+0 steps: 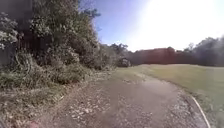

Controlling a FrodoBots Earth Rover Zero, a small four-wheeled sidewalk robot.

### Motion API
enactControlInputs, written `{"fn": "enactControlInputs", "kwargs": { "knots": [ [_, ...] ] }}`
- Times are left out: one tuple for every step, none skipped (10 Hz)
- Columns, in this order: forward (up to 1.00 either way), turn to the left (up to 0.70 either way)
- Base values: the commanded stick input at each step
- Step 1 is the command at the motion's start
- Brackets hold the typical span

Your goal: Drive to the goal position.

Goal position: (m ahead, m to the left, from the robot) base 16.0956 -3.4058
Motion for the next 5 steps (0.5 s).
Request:
{"fn": "enactControlInputs", "kwargs": {
  "knots": [
    [0.0, 0.0],
    [0.0, 0.0],
    [0.0, 0.0],
    [0.0, 0.0],
    [0.0, -0.1]
  ]
}}
